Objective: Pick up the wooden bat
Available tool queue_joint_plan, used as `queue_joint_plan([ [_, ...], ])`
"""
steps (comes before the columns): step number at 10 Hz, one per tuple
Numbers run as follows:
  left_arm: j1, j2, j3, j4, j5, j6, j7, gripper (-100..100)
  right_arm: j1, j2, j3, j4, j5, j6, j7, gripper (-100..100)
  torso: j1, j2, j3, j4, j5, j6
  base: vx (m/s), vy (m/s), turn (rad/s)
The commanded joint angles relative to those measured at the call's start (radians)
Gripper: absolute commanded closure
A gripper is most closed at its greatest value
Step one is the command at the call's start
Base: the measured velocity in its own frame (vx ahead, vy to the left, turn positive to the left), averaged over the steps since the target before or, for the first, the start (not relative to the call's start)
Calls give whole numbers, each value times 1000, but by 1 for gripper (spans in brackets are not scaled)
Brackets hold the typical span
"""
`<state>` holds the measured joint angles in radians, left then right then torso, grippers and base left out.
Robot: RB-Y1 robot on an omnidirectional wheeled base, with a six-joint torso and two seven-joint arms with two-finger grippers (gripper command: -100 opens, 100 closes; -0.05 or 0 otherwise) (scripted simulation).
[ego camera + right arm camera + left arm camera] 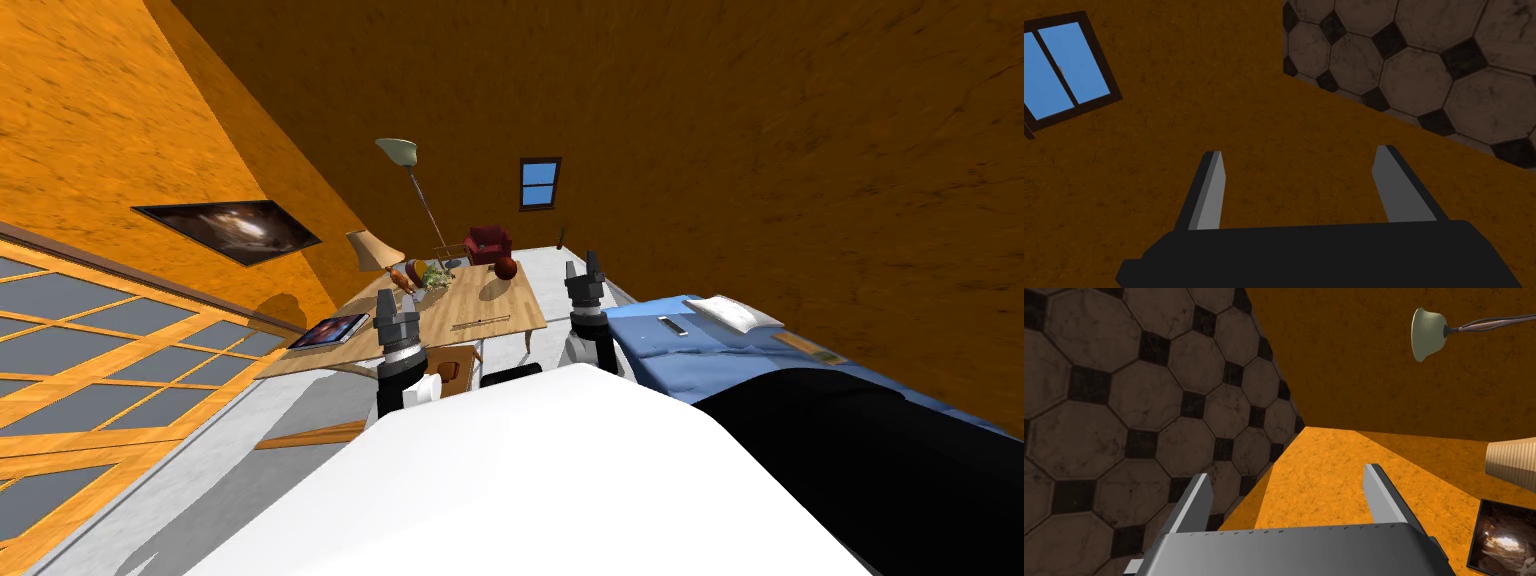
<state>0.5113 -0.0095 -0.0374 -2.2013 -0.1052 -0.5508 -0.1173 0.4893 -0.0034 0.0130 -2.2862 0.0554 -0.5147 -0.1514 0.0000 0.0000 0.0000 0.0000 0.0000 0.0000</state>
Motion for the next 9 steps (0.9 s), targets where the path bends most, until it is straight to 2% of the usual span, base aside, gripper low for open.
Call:
queue_joint_plan([
  [1,-10,32,0,11,8,12,2,-100,0,0,0,0,0,0,0,0,0,0,0,0,0,0,-22,-9,-85],
  [4,-50,104,-1,55,41,62,9,-100,0,0,0,0,0,0,0,0,-1,3,2,1,0,0,-59,-19,-139],
  [7,-117,173,-1,132,95,146,21,-100,0,0,0,0,0,0,0,0,-2,6,4,1,0,1,-97,-34,-233],
  [8,-117,173,-1,132,95,146,21,-100,0,0,0,0,0,0,0,0,-2,7,4,1,0,0,-60,-19,-73],
  [9,-143,195,-1,165,116,181,26,-100,0,0,0,0,0,0,0,0,-1,5,3,1,0,0,-52,-27,-149],
])
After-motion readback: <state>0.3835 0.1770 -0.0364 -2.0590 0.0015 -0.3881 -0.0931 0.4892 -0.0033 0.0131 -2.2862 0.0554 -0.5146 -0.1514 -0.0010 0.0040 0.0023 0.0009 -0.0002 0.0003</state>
